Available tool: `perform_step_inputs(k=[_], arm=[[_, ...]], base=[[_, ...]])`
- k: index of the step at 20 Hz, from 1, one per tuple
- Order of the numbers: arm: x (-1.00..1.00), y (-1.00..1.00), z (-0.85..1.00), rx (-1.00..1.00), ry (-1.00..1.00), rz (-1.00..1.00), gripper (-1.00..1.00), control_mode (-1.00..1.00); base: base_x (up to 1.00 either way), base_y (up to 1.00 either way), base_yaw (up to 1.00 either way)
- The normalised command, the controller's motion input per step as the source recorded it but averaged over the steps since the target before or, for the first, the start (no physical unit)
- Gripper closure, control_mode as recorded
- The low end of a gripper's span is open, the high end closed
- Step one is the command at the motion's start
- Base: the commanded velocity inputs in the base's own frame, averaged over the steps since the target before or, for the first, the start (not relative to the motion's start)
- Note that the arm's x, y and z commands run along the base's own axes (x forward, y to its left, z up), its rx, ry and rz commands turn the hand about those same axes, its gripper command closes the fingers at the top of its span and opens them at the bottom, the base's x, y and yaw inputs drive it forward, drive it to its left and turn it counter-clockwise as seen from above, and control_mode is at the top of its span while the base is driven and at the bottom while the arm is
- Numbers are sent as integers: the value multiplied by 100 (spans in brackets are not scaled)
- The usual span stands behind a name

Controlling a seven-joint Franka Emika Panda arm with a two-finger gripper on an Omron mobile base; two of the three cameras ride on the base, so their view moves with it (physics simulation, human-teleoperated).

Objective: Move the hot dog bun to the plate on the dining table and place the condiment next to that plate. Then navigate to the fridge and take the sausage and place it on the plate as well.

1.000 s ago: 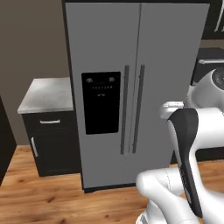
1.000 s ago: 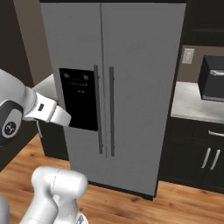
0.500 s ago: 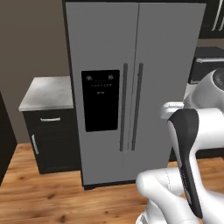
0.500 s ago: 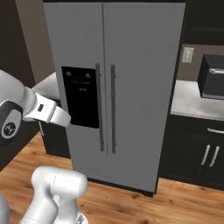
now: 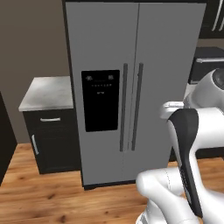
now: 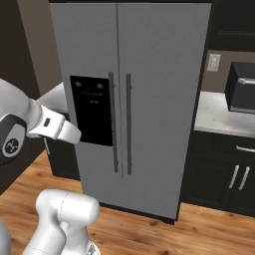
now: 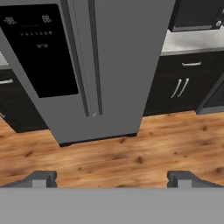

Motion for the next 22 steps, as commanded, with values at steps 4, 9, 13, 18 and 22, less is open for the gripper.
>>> perform_step_inputs(k=[4,9,13,18,22], arm=[[79,-36,0,8,4,7,-100,-100],[100,-33,0,11,9,17,-100,-100],[100,-3,0,4,9,11,-100,-100],[93,0,-11,1,6,2,-100,-100],[76,-2,-25,0,0,0,-100,-100]], base=[[0,0,0],[0,0,0],[0,0,0],[0,0,0],[0,0,0]])
